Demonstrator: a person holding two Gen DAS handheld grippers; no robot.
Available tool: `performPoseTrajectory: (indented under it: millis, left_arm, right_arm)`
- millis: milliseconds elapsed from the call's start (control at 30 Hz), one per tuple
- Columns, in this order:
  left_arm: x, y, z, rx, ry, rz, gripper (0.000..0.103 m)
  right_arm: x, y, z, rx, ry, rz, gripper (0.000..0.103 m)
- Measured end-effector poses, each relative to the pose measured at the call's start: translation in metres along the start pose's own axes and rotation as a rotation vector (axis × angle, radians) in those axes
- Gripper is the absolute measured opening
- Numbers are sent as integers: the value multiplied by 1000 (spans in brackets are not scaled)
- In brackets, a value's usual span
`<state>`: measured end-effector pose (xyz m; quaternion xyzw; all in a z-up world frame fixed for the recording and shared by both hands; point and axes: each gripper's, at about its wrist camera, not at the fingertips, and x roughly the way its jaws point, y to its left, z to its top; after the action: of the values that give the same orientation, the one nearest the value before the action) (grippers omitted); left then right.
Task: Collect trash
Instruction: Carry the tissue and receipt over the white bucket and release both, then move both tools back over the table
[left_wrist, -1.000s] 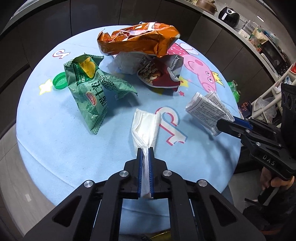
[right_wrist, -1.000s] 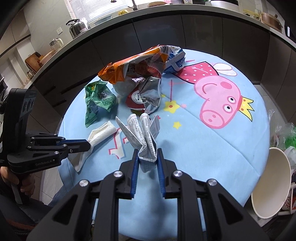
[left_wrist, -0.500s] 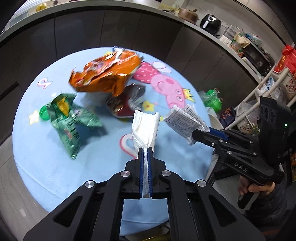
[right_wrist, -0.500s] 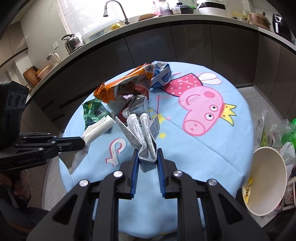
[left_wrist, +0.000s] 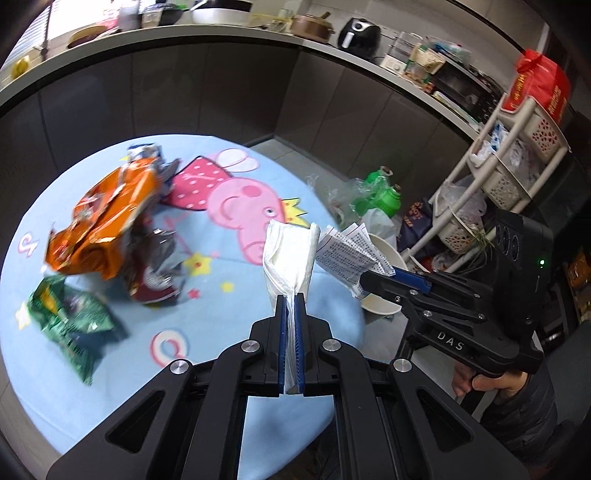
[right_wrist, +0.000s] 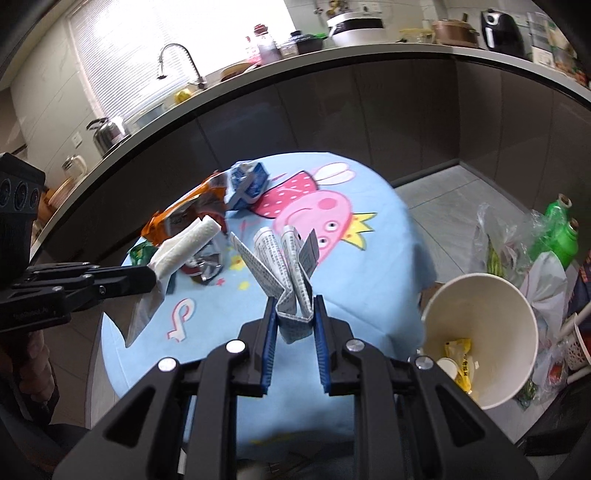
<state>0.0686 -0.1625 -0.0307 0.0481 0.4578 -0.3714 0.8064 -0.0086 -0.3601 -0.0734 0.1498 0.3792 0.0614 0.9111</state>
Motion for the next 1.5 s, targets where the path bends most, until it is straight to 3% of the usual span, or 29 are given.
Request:
performPoseTrajectory:
  millis: [333,700,967,1300,1367,1400,1467,1500]
  left_arm:
    - [55,-64,36,108,57,-108,4]
    - [152,-136,59,230,227,-177,4]
    - [229,-155,63,232,384,-174,4]
    - [277,-161,55,288,445,-96,5]
    - [280,-162,54,306,439,-77,15]
    - [280,-162,55,311,433,-71,23]
    - [275,-161,59,310,391,-55,63]
    - [271,-160,61,305,355,-50,68]
  right_arm:
    - [-21,-75,-23,167,-30,-113,20]
    - [-19,-157,-60,350,13,-220,20]
    - [-1,-191,-80,381,78,-275,21]
    - [29,-216,-87,346,130,-268,23]
    - [32,-215,-87,319,136,-278,28]
    - [31,-214,-86,305,132,-284,38]
    - [29,-210,-85,275,111,-295,52]
    - [26,-209,-84,258,98,-299,62]
